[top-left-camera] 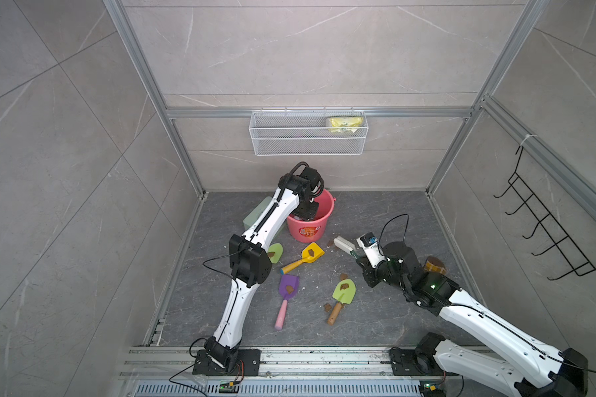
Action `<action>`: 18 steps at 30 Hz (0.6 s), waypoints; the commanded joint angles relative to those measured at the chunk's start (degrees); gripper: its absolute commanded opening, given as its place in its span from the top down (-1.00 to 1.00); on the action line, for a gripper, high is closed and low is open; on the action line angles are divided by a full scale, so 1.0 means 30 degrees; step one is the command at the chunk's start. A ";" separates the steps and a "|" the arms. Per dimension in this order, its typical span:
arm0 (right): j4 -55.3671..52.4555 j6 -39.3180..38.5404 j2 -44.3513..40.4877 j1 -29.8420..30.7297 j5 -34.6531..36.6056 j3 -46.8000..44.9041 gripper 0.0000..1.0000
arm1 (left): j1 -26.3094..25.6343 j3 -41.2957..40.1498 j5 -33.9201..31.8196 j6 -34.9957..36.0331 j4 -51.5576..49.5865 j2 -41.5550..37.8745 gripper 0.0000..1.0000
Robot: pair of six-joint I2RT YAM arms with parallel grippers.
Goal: Brush the soil off the hand trowel and place it into the bucket
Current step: Place the hand trowel in the bucket.
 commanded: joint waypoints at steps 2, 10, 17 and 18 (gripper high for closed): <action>0.0192 0.0090 0.0159 -0.0100 0.0128 0.0213 1.00 | 0.0061 0.0534 -0.0015 0.0755 0.0613 0.0585 0.37; 0.0222 0.0432 0.0277 -0.0096 -0.0091 0.0185 1.00 | 0.0044 0.1055 0.0337 0.0747 0.0956 0.0450 0.09; 0.0246 0.1169 0.0189 -0.0099 -0.0394 -0.0044 1.00 | 0.0049 0.1016 0.0396 0.0295 0.1711 -0.1391 -0.21; 0.0320 0.1328 0.0189 -0.0096 -0.0478 -0.0117 1.00 | 0.0039 0.0935 0.0374 0.0150 0.1827 -0.1709 -0.21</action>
